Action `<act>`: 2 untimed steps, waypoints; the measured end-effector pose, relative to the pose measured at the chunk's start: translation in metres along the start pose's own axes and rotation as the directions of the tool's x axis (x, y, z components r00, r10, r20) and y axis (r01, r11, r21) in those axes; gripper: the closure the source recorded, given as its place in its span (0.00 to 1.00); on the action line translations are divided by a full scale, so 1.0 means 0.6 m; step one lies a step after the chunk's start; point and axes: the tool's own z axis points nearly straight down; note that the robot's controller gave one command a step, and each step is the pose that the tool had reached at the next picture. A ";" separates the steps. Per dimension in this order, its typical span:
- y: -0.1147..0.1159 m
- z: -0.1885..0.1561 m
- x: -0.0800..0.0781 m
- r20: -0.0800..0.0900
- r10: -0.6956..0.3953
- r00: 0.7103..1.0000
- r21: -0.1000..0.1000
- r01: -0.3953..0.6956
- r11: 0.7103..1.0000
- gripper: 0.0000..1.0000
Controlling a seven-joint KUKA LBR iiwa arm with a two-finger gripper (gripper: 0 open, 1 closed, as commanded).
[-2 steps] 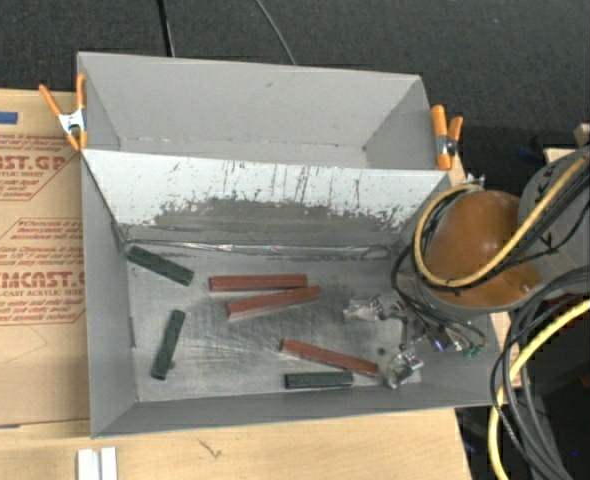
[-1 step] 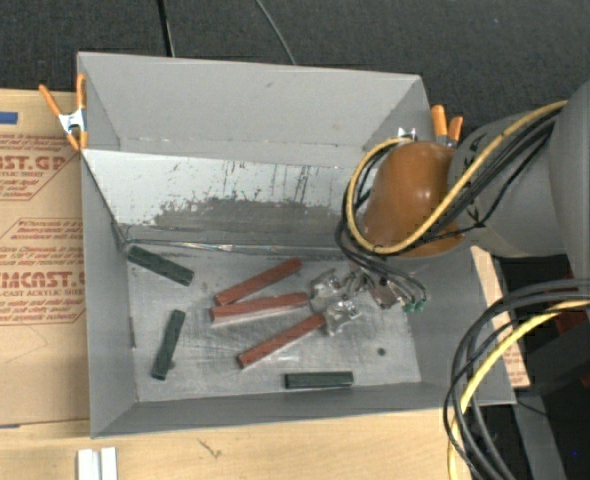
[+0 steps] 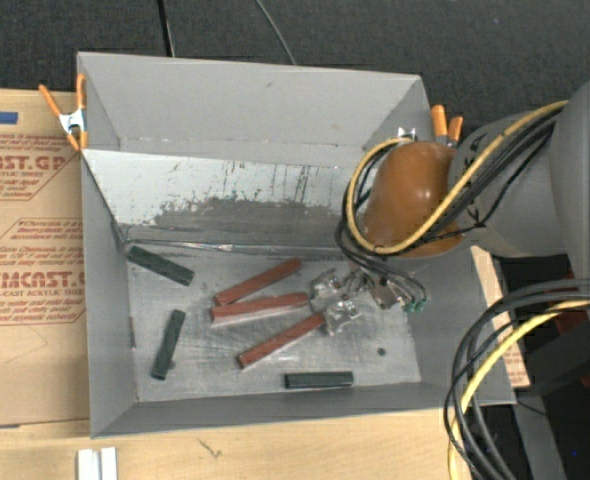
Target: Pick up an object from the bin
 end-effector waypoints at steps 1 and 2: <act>0.033 -0.113 -0.013 0.001 -0.001 1.000 -0.002 0.001 1.000 1.00; 0.032 -0.239 -0.006 0.002 -0.010 1.000 -0.001 0.010 1.000 1.00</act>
Offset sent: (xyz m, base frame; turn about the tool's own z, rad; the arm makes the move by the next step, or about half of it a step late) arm -0.0108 0.0116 0.2814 -0.0277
